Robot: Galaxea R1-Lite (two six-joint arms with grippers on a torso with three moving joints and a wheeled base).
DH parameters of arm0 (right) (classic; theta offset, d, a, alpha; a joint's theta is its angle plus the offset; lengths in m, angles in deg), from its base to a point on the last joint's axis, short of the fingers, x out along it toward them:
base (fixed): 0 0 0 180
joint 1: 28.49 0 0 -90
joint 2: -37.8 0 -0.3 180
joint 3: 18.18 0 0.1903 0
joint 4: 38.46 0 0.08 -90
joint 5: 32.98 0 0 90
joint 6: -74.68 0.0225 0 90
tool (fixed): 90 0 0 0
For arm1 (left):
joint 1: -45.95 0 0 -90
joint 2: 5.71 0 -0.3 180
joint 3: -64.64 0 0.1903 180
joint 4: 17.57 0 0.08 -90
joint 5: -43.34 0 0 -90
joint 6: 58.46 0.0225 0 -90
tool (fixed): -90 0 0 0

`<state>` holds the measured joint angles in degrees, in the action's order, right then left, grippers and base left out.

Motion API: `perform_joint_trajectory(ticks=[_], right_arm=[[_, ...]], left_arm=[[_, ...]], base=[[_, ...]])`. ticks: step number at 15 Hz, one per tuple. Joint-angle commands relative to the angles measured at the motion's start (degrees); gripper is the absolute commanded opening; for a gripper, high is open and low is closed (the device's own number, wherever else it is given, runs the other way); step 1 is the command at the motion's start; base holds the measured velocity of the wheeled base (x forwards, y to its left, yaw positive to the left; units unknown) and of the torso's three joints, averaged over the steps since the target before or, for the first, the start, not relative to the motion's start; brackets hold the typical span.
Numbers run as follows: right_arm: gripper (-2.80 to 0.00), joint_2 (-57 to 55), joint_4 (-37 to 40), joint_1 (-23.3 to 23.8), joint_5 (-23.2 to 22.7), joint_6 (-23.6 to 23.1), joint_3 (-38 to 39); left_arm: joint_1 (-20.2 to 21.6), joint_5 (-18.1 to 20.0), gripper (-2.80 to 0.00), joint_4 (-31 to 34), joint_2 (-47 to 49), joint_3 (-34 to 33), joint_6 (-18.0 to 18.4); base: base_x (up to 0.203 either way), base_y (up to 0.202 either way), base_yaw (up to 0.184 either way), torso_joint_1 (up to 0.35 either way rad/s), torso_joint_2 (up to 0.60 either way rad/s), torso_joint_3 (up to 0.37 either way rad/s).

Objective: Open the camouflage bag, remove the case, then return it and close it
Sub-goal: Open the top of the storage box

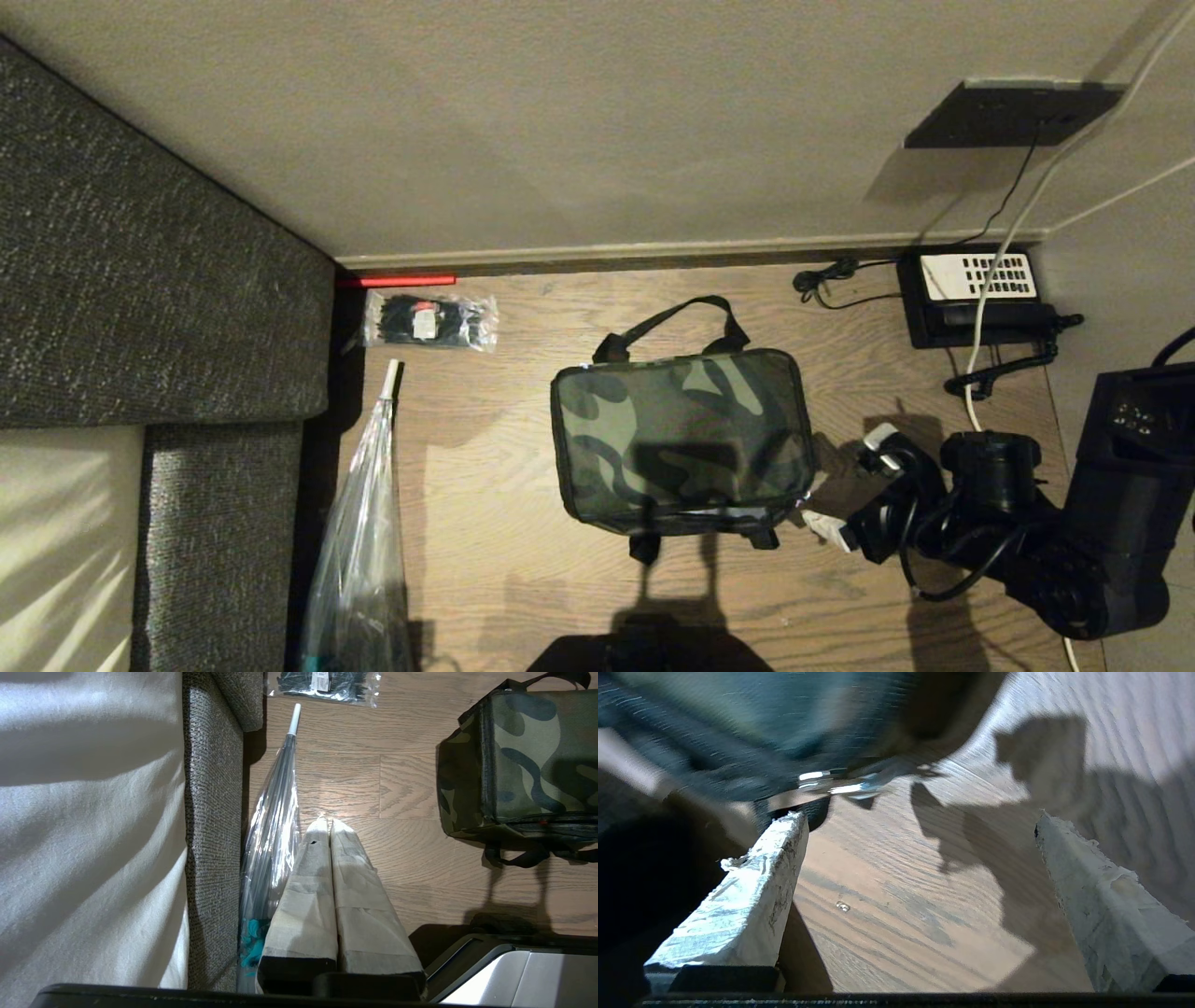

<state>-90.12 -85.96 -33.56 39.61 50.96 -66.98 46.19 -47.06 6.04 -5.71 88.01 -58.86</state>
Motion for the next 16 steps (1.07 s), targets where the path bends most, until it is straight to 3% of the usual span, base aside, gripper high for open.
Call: perform_joint_trajectory(ticks=[1, 3, 5, 9, 16], right_arm=[[0.0, 0.9, 0.0, 0.4, -2.8, -1.5, 0.5], [0.0, 1.6, 1.2, 1.2, -3.6, -1.6, 0.5], [0.0, 2.1, 2.5, 2.7, -7.4, -2.6, 0.7], [0.0, 0.6, 7.2, 2.8, -7.6, -8.0, 0.1], [0.0, -4.3, 0.8, 2.6, -8.0, -11.1, -2.9]], left_arm=[[0.0, 0.0, -2.8, 0.0, 0.0, -0.2, 0.0], [0.0, 0.0, -2.8, 0.0, 0.0, -0.2, 0.0], [0.0, 0.0, -2.8, 0.0, 0.0, -0.2, 0.0], [0.0, 0.0, -2.8, 0.0, 0.0, -0.2, 0.0], [0.0, 0.0, -2.8, 0.0, 0.0, -0.2, 0.0]], base=[[0.0, 0.0, 0.0, 0.0, 0.0, 0.0], [0.0, 0.0, 0.0, 0.0, 0.0, 0.0], [0.0, 0.0, 0.0, 0.0, 0.0, 0.0], [0.0, 0.0, 0.0, 0.0, 0.0, 0.0], [0.0, 0.0, 0.0, 0.0, 0.0, 0.0]])
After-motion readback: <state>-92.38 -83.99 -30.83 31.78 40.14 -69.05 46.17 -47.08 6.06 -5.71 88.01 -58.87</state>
